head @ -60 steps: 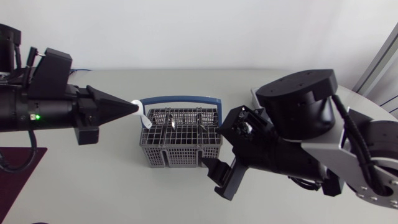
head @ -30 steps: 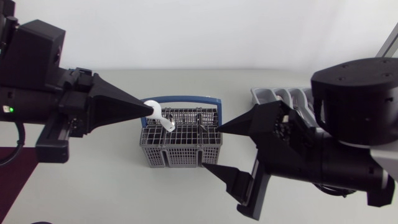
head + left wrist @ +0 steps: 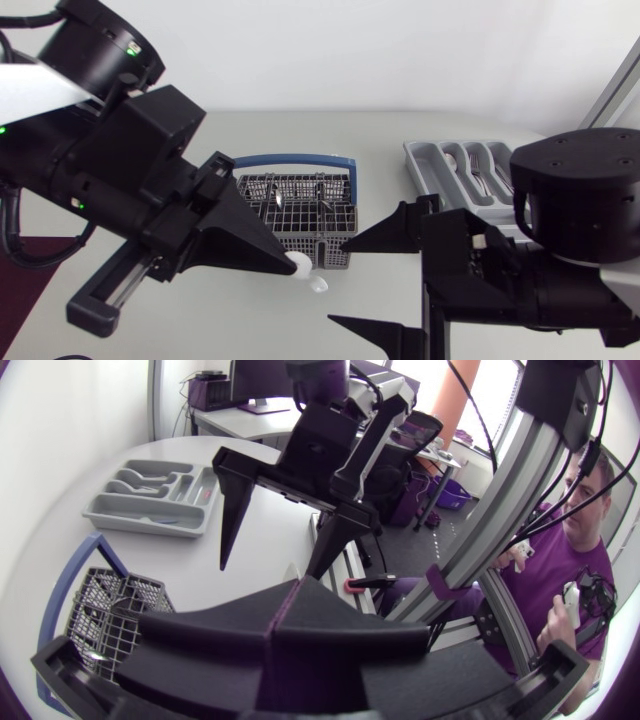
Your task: Unload the cutlery basket into the drawer organizer.
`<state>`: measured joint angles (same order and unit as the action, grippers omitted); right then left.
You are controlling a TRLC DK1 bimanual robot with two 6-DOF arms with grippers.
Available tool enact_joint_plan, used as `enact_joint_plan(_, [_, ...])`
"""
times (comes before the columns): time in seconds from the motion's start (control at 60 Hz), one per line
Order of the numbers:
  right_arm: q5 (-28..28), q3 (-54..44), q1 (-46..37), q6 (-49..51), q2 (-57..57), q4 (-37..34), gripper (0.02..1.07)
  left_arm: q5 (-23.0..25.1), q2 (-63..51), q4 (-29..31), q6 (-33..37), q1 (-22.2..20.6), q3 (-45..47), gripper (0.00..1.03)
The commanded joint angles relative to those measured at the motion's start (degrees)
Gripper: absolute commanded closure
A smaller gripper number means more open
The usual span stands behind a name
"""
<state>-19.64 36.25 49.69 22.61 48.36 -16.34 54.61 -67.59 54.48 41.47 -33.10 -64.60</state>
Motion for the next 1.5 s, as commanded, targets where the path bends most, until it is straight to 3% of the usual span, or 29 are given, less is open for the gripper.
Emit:
enact_joint_plan(0.0, [-1.46, -0.65, -0.82, 0.86, -0.37, -0.36, 0.22, 1.99, -3.07, 3.44, 5.72, -1.0, -2.99, 0.91])
enact_joint_plan(0.283, [-5.06, 0.31, -0.39, 1.12, -1.16, -1.86, 0.47, 4.72, -10.37, 10.21, 11.52, -1.53, -8.7, 0.92])
enact_joint_plan(0.467, [-5.15, 1.1, 0.32, 1.12, -1.34, -2.12, 0.55, 6.03, -12.83, 10.47, 11.79, -1.61, -9.93, 0.92])
enact_joint_plan(0.933, [-5.15, 1.54, 0.76, 1.12, -1.07, -1.94, 0.94, 6.65, -14.59, 10.65, 12.58, -1.79, -10.11, 0.92])
enact_joint_plan(1.383, [-4.97, 0.66, 1.64, 0.59, -0.19, -1.59, 1.01, 8.58, -14.94, 10.74, 12.05, -1.53, -10.55, 0.92])
enact_joint_plan(1.45, [-4.8, 0.49, 1.72, 0.5, -0.46, -1.77, 1.01, 8.67, -15.02, 10.74, 11.61, -1.26, -10.81, 0.88])
enact_joint_plan(1.483, [-4.71, 0.4, 1.64, 0.5, -0.63, -1.86, 1.01, 8.76, -15.02, 10.74, 11.52, -1.09, -10.99, 0.76])
